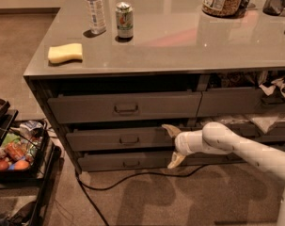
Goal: Open middle drawer
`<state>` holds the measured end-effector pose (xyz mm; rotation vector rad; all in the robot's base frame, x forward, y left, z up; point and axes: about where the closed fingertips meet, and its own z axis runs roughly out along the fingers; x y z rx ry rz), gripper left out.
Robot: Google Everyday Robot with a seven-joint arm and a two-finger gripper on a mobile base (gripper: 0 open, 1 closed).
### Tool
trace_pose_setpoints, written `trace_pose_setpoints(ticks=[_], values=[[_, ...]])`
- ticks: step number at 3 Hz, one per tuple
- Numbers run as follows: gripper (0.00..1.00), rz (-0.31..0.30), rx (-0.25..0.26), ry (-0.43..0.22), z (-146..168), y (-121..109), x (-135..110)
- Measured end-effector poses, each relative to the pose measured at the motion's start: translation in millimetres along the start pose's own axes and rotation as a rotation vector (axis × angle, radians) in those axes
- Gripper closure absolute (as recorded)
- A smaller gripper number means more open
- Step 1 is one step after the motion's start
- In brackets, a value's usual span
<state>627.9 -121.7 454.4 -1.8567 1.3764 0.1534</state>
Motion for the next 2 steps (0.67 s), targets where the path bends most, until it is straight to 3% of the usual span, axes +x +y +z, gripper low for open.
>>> trace_pose_setpoints(ticks=[1, 2], values=[[0.0, -0.014, -0.137, 0.006, 17.4, 0.2, 3.4], [0.0, -0.014, -0.137, 0.007, 17.4, 0.2, 3.4]])
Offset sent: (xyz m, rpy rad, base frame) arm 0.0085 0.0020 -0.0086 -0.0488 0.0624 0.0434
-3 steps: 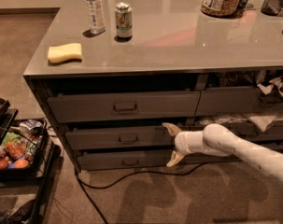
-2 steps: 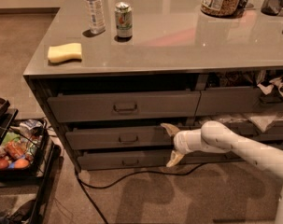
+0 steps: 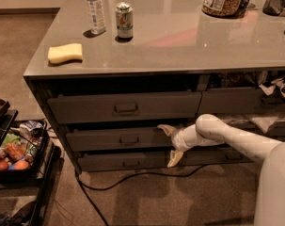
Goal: Open middle drawer
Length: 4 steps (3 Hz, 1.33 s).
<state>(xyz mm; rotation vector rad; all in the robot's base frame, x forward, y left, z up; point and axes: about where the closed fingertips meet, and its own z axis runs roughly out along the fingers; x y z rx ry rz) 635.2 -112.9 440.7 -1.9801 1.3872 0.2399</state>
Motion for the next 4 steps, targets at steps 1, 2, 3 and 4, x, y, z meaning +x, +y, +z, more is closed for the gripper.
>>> trace_pose_setpoints(ticks=[1, 2, 3, 4], values=[[0.0, -0.008, 0.016, 0.005, 5, 0, 1], [0.0, -0.066, -0.001, 0.032, 17, -2, 13], [0.0, -0.132, 0.011, 0.028, 26, -9, 21], [0.0, -0.138, 0.012, 0.028, 26, -10, 21]])
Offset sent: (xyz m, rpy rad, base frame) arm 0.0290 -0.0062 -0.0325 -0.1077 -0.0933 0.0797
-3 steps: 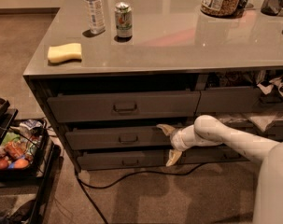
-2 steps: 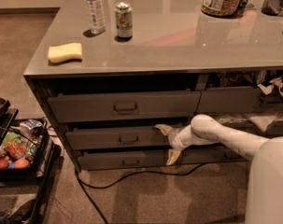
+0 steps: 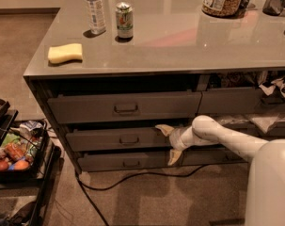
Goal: Open middle drawer
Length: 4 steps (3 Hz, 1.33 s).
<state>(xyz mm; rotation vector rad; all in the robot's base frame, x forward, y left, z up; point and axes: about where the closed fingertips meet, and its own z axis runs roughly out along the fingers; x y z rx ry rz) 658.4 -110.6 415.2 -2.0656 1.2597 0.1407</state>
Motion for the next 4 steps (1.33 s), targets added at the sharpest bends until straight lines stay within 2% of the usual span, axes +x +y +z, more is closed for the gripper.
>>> trace_pose_setpoints(ticks=[1, 2, 3, 4], values=[[0.0, -0.011, 0.004, 0.059, 2, -1, 0], [0.0, -0.041, 0.019, 0.228, -10, 9, -14], [0.0, -0.041, 0.019, 0.228, -10, 9, -14], [0.0, -0.043, 0.041, 0.214, -5, 6, -11]])
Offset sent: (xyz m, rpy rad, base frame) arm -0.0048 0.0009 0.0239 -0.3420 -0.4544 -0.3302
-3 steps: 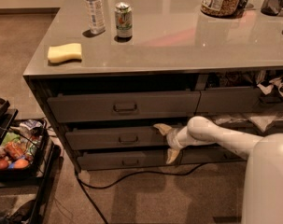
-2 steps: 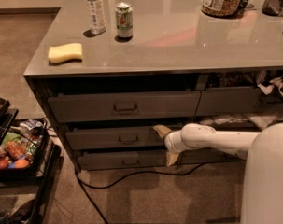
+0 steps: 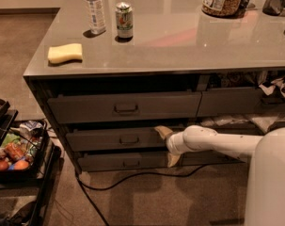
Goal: Open middle drawer
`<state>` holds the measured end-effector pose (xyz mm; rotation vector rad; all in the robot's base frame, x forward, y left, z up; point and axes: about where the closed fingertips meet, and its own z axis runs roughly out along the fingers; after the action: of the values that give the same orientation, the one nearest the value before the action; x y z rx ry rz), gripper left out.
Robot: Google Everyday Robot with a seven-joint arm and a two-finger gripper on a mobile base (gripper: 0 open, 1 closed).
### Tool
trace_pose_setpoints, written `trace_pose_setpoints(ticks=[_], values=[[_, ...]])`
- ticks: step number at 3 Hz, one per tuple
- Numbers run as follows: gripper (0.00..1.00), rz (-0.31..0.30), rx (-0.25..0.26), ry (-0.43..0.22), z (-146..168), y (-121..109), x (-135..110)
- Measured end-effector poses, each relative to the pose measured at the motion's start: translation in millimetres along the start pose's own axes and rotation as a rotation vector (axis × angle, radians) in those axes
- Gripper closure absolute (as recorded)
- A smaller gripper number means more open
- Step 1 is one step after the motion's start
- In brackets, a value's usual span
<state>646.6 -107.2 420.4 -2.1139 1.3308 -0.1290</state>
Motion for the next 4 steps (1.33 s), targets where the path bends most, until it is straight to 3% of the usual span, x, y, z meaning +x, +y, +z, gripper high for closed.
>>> trace_pose_setpoints(ticks=[1, 2, 3, 4], values=[[0.0, -0.061, 0.032, 0.015, 19, -20, 13], [0.0, -0.061, 0.032, 0.015, 19, -20, 13], [0.0, -0.084, 0.061, 0.018, 48, -32, 27], [0.0, -0.077, 0.075, 0.028, 50, -43, 38]])
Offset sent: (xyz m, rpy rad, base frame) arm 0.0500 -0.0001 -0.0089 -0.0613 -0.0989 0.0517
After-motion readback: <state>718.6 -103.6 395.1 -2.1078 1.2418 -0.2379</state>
